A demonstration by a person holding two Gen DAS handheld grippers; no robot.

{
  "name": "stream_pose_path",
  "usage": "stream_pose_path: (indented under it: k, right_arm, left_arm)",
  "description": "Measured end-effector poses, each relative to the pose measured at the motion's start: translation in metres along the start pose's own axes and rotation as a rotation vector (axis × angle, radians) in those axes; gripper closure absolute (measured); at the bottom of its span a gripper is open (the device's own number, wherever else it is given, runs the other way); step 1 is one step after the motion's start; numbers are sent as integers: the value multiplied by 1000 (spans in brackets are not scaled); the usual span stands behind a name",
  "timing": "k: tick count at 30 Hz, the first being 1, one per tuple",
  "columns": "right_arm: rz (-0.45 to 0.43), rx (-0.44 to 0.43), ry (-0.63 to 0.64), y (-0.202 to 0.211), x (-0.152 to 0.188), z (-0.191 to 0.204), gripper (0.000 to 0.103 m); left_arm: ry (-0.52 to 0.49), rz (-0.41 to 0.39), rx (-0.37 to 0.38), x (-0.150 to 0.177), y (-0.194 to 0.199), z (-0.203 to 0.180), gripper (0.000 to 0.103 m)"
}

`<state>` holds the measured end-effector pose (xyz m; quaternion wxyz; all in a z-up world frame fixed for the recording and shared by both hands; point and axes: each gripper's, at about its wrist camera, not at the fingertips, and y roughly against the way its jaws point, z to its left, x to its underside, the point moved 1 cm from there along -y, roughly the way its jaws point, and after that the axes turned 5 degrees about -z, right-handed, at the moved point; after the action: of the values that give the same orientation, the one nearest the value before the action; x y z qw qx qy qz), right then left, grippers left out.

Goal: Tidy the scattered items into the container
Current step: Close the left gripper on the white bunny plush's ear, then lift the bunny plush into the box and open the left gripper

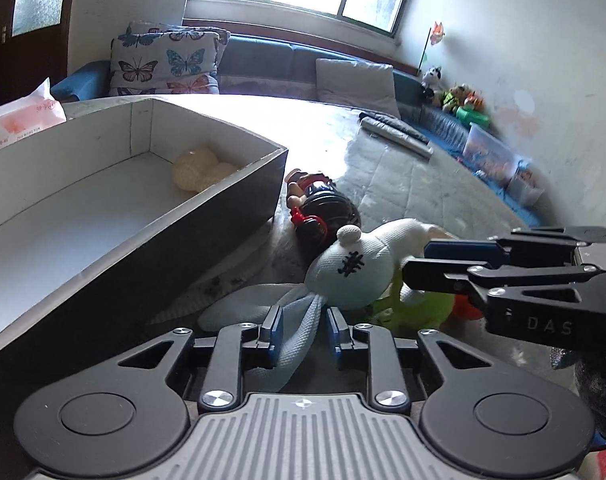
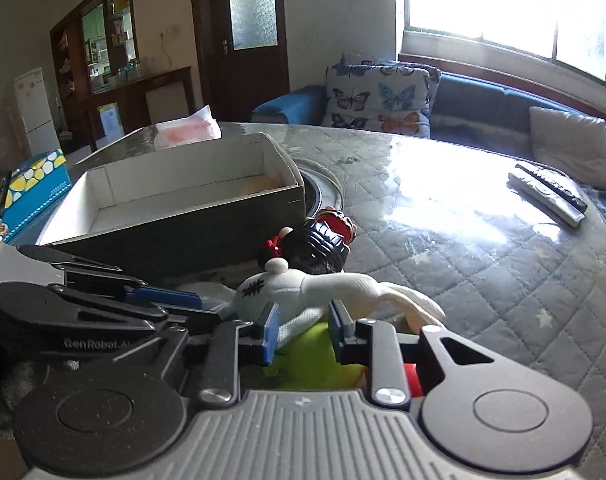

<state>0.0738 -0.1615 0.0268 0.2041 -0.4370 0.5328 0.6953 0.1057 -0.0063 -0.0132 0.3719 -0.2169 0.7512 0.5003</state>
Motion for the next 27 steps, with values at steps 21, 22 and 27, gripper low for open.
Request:
stream_pose_path:
  k: [21,22,27]
  right_arm:
    - [-22,7,31,6,-5,12,96]
    - [-37,6,39,9,-8,13,96]
    - [-115,-6,71,23,-31,24,97]
  left_arm:
    - [127,-53,59,-8,17,16,98]
    - [130,-70,64,-11,22,16,98]
    - [166,-160,71,-31,49,22,98]
